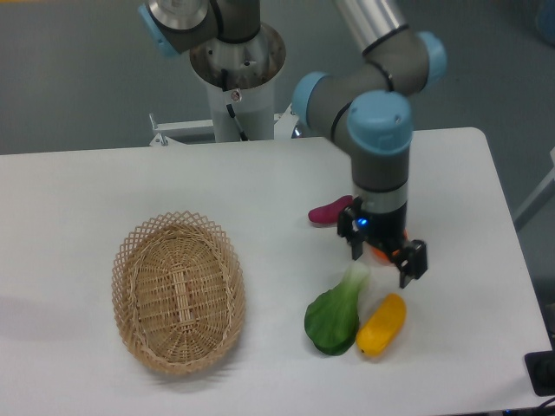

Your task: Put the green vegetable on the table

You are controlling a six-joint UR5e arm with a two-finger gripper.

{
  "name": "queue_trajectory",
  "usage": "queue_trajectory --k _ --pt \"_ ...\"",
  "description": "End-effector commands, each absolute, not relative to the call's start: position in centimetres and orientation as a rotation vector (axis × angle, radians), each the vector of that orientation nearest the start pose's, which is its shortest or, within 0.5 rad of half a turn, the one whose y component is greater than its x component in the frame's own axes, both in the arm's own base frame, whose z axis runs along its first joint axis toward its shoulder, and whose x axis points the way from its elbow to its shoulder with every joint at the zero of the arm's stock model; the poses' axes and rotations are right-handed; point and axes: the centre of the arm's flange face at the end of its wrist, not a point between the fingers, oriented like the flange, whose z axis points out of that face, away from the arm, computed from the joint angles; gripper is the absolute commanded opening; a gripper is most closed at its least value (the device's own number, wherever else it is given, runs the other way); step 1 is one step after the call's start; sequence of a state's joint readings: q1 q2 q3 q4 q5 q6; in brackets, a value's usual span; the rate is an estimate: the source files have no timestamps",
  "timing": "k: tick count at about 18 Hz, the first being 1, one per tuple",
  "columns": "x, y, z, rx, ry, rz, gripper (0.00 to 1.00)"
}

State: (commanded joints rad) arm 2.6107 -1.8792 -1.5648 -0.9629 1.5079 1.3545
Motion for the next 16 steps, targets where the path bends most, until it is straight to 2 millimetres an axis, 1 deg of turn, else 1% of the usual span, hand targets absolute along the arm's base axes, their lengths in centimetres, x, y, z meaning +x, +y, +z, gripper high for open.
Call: queue_trajectory --k 2,5,8,14,16 --pt "-47.3 42.8 40.3 -2.932 0.518 0.347 1.0" --pt "-48.7 40.9 41.4 -2.961 0.597 0.264 1.0" --pt "-49.2 39.1 42.7 -2.952 0.693 0.27 1.0" --pt "-49.9 38.0 42.7 -2.943 0.742 0.277 1.0" --pt "-49.7 37.9 43.2 -2.939 0.741 0.288 1.0"
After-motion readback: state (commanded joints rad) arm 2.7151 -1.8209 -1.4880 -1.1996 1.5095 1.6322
